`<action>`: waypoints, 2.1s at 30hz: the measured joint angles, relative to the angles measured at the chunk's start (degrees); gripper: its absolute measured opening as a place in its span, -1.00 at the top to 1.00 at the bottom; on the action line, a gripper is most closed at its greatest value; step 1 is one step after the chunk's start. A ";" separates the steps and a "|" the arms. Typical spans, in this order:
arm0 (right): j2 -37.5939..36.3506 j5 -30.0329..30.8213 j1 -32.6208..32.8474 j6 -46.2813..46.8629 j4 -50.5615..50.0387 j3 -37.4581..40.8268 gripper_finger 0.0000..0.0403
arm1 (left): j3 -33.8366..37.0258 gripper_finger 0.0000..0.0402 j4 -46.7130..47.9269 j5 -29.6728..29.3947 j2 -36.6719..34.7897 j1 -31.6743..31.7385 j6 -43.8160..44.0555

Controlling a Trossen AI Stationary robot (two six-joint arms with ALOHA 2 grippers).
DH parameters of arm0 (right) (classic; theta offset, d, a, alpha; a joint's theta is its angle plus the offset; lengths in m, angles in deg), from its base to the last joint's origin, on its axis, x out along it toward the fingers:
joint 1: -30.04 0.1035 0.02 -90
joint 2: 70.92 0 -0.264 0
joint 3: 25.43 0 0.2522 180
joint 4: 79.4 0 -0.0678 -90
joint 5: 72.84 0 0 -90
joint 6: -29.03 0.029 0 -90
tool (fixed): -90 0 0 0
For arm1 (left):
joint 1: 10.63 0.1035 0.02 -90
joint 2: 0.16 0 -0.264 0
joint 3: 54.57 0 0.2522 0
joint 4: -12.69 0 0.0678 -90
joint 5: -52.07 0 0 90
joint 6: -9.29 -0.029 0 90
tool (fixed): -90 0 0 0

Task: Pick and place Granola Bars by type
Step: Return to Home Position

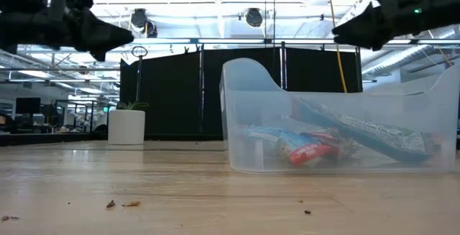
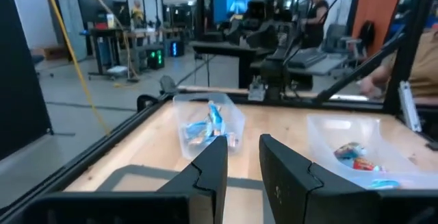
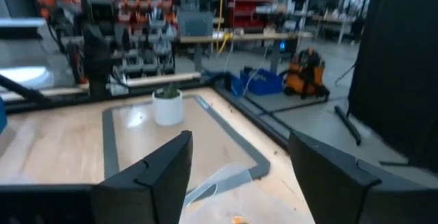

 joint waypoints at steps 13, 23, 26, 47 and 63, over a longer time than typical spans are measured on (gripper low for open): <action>-20.76 0.39 0.00 0.68 1.81 13.24 -0.12 | 1.76 0.54 7.84 -0.87 -8.72 -0.20 -0.01; -20.75 0.41 0.00 -0.72 2.27 15.47 -0.12 | 1.76 0.54 12.81 -6.94 -10.44 -2.50 -1.74; -20.75 0.28 0.00 -0.82 2.28 15.56 -0.12 | 1.76 0.54 12.33 -6.99 -10.87 -3.29 -1.83; -20.23 0.22 0.00 -1.66 1.80 15.80 -0.12 | 1.74 0.54 11.62 -6.86 -10.95 -3.50 -1.69; -20.23 0.22 0.00 -1.44 1.82 15.82 -0.12 | 1.74 0.54 11.58 -6.75 -10.95 -3.50 -1.74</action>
